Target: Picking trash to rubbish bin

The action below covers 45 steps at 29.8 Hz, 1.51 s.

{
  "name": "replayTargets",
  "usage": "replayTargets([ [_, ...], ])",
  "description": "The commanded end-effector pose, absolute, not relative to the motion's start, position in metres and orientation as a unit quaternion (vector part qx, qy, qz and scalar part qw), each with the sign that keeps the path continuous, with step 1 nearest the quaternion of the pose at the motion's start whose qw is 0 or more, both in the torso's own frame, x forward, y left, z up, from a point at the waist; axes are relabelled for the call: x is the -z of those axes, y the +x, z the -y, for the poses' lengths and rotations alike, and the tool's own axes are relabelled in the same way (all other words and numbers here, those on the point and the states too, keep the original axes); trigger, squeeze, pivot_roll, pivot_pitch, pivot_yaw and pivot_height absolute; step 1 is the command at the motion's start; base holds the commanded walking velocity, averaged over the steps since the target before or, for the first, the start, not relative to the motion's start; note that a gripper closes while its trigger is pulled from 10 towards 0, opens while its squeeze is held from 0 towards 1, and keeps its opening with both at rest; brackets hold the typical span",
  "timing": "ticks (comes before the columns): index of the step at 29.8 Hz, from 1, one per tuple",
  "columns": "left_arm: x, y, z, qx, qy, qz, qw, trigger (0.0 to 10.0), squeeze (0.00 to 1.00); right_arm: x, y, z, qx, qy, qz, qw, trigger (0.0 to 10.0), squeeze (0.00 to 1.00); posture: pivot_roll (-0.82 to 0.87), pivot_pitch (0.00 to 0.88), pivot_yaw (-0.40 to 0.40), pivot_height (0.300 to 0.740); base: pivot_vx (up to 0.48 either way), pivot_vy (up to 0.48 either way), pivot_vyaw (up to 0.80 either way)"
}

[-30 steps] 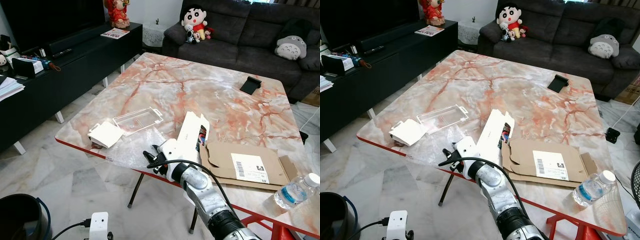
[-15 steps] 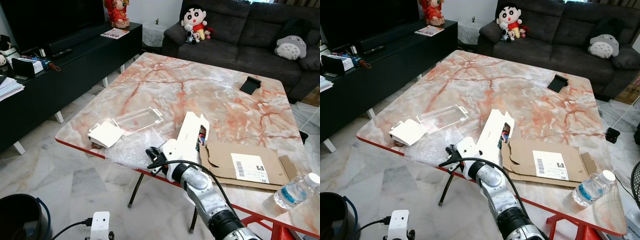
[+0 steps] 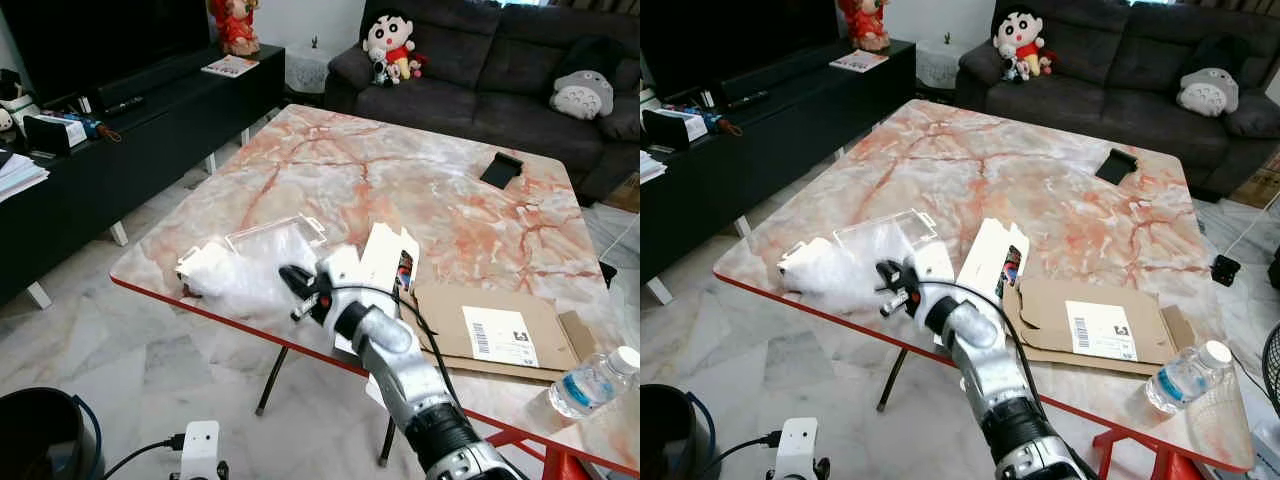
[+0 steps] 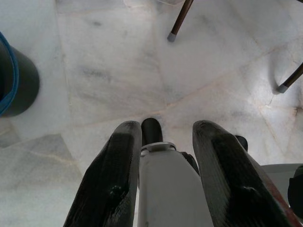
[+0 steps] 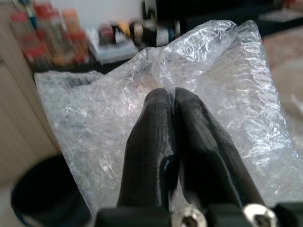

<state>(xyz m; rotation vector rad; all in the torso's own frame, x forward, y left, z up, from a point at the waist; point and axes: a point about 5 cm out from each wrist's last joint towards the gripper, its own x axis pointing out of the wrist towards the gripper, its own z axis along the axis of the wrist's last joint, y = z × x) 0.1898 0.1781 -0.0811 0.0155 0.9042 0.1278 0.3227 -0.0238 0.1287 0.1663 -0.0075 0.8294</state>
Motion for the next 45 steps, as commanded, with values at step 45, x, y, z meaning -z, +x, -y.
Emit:
replayTargets([
  [45, 0.078, 0.193, -0.178, -0.070, 0.024, -0.418, 0.906, 10.0, 0.00, -0.135, 0.364, 0.128, -0.141, 0.049, 0.057, 0.987, 10.0, 0.00, -0.05, 0.000, -0.080, 0.740, 0.000, 0.000, 0.00],
])
